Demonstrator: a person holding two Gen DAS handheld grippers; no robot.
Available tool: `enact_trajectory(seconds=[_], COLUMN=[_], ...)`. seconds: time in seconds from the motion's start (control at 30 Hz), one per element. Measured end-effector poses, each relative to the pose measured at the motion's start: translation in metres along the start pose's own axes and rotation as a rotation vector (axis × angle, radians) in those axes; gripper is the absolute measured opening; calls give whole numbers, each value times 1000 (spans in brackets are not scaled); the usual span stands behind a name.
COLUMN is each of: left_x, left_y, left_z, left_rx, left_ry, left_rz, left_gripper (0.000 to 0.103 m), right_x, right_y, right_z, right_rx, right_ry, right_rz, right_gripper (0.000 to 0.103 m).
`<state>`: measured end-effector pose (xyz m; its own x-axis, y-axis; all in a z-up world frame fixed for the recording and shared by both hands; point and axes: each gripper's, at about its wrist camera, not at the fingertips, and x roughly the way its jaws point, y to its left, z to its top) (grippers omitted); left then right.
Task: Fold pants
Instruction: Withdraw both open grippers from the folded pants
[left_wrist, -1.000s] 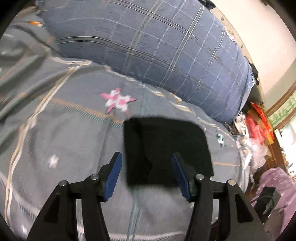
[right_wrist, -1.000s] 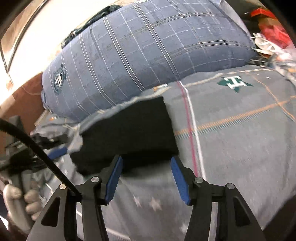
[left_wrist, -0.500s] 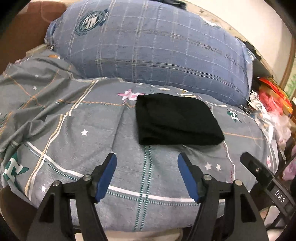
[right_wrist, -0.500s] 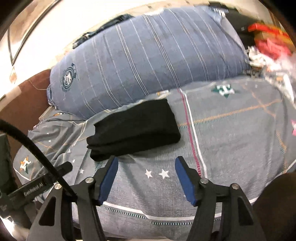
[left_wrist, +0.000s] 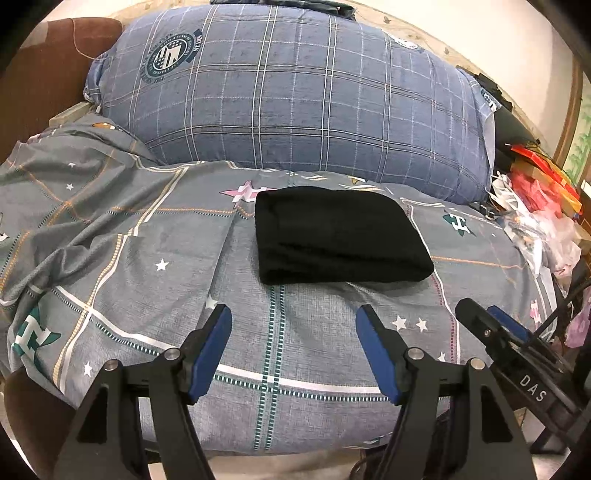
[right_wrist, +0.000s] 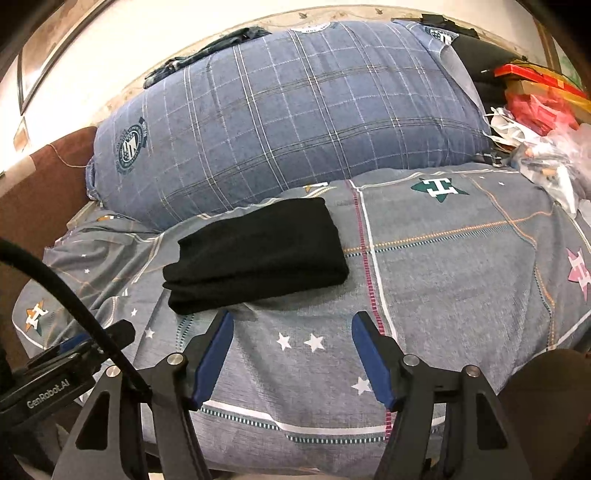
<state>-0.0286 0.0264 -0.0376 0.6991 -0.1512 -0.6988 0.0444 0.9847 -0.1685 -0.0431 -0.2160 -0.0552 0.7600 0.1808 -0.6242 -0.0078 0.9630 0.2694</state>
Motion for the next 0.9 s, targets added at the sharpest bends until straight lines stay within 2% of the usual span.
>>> enact_trajectory(seconds=[0.23, 0.3, 0.43, 0.5, 0.9], left_x=[-3, -5, -9, -10, -9], left_y=[-3, -3, -4, -4, -4], left_z=[-1, -1, -1, -1, -1], left_rx=[20, 25, 40, 45, 55], left_ry=[-17, -26, -54, -60, -40], left_rz=[34, 53, 90, 107, 95], left_gripper=[69, 75, 76, 80, 81], right_x=[3, 3, 3, 4, 8], right_y=[4, 6, 8, 9, 18], right_z=[-2, -3, -4, -4, -9], right_rx=[-27, -34, -45, -50, -81], right_ry=[17, 17, 18, 21, 45], right_rz=[-8, -9, -10, -10, -17], right_gripper=[72, 72, 74, 74, 76])
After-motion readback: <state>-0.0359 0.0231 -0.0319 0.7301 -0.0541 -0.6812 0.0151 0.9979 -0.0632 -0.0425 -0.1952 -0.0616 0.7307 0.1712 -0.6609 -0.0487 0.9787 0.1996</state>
